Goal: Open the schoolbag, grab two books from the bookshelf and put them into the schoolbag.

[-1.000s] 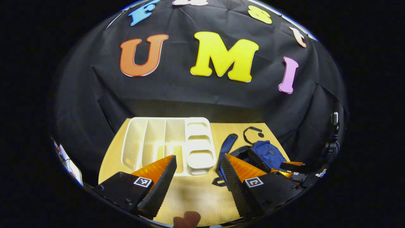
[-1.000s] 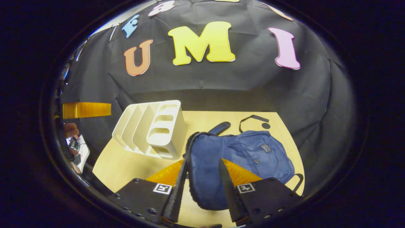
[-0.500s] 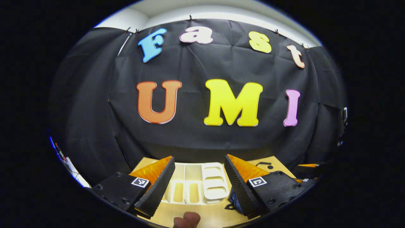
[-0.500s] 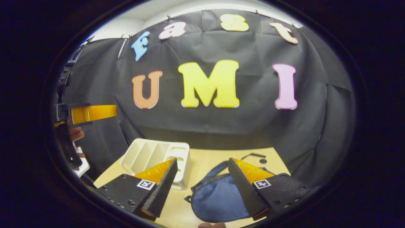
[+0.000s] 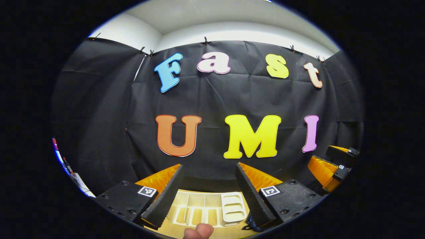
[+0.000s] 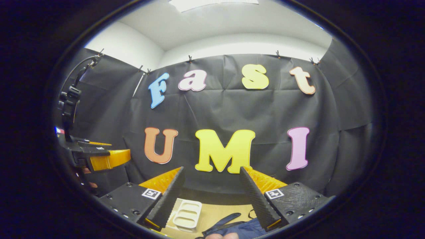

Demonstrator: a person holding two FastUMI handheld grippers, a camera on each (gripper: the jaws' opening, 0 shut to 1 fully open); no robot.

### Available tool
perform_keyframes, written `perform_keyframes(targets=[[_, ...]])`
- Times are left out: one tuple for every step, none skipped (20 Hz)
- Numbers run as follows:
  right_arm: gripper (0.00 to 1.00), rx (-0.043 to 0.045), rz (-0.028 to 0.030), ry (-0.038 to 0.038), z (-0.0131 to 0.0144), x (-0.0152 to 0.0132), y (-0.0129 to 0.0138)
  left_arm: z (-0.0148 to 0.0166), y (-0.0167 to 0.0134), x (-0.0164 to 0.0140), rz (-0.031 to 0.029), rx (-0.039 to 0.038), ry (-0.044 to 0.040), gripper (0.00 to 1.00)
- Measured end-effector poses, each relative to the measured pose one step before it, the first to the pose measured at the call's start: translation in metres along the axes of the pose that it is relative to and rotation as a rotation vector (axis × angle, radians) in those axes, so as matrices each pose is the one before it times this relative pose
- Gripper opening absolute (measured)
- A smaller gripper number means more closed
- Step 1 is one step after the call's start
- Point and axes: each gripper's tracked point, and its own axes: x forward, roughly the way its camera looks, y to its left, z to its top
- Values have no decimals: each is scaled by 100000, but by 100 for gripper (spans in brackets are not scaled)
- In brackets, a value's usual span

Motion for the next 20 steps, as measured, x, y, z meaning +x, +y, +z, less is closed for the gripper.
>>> perform_keyframes(targets=[[97,439,-431,316,-117,-65,-87,-81,126,-316,284,-322,-155,98],[96,919,-888,791,-220,51,-167,-129,23,-134,357,-420,285,98],[96,872,-1360,1485,-349,18,-223,-236,117,-227,284,-315,553,98],[95,583,-711,1415,-301,42,-237,-12,-134,-129,-70,-436,133,100],[96,372,-446,1166,-190,257,-46,-102,-159,-16,-397,-642,195,98],[95,257,-928,931,-224,164,-352,-79,-206,29,-593,-167,-23,98],[95,469,-1297,930,-196,122,-358,-158,42,88,-232,899,-237,98],[95,466,-1338,1460,-403,110,-329,-117,241,97,946,1454,292,98],[95,317,-649,1121,-376,107,-157,-276,183,136,824,362,838,98],[96,493,-940,1024,-293,143,-278,-309,-120,293,157,-648,980,98],[96,832,-960,721,-228,129,-281,-192,-184,-11,-42,-818,651,98],[98,827,-629,191,-111,251,-218,-81,-381,268,-390,-694,136,98],[97,504,-264,218,-95,128,-76,-242,-75,333,-269,-101,529,98],[97,-43,-51,-59,-64,217,-64,-24,-149,180,-4,521,209,98],[96,-262,-230,-284,80,72,-54,164,-162,366,-221,362,-723,98],[96,-40,59,109,-81,115,-31,109,-292,232,-279,292,-333,98],[97,89,166,-175,71,85,76,71,-262,233,-542,139,-425,98],[96,-383,8,-249,30,223,-1,2,-388,186,-664,-215,-149,98],[96,-719,26,-182,175,91,-35,-59,-347,135,-641,-215,401,98],[97,-396,130,-189,202,25,24,-79,-341,211,-489,-381,631,98]])
